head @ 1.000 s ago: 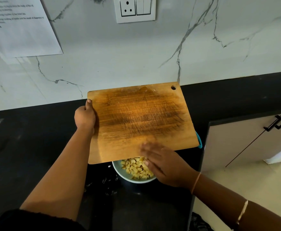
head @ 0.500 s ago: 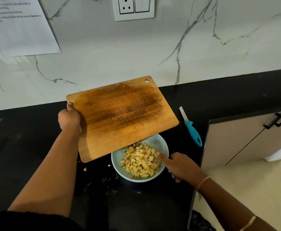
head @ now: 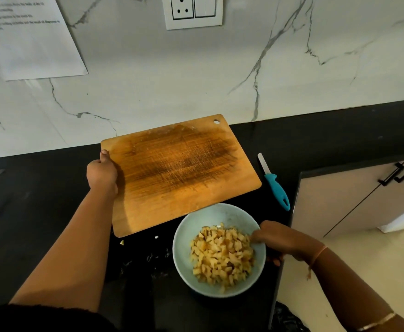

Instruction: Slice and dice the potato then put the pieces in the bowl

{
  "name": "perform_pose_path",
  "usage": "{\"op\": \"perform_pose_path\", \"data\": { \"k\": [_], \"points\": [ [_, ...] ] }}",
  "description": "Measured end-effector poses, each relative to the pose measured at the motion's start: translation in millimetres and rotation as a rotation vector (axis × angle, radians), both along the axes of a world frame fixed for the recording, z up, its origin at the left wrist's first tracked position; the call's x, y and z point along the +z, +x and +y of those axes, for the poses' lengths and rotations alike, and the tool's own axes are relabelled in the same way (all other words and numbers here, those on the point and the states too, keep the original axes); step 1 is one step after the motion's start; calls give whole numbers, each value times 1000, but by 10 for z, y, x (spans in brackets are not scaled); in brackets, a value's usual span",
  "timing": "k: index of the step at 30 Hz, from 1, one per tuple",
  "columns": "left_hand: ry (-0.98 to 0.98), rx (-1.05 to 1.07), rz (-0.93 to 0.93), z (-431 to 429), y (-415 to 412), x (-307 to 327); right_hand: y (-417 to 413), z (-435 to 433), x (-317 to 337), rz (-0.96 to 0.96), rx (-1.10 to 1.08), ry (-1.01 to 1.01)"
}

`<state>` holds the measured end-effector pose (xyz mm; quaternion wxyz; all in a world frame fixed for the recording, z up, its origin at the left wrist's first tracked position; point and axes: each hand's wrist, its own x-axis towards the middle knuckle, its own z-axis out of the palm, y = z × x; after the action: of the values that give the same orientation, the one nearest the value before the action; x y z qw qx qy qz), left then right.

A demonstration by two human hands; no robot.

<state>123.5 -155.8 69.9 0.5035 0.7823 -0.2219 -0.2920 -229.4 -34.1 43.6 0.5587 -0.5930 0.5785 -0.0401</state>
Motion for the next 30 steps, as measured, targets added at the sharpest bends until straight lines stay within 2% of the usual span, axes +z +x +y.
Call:
{"op": "perform_pose_path", "data": {
  "k": [9, 21, 25, 30],
  "points": [
    [70, -99, -79, 60, 14, -232, -269, -73, 110, 79, 86, 47],
    [260, -318, -287, 334, -246, -532, -164, -267, 177, -63, -114, 9],
    [345, -323, -342, 480, -336, -672, -1, -303, 110, -67, -189, 23],
    [405, -278, -433, 638, -334, -736, 194, -294, 82, -45, -181, -7]
  ]
}}
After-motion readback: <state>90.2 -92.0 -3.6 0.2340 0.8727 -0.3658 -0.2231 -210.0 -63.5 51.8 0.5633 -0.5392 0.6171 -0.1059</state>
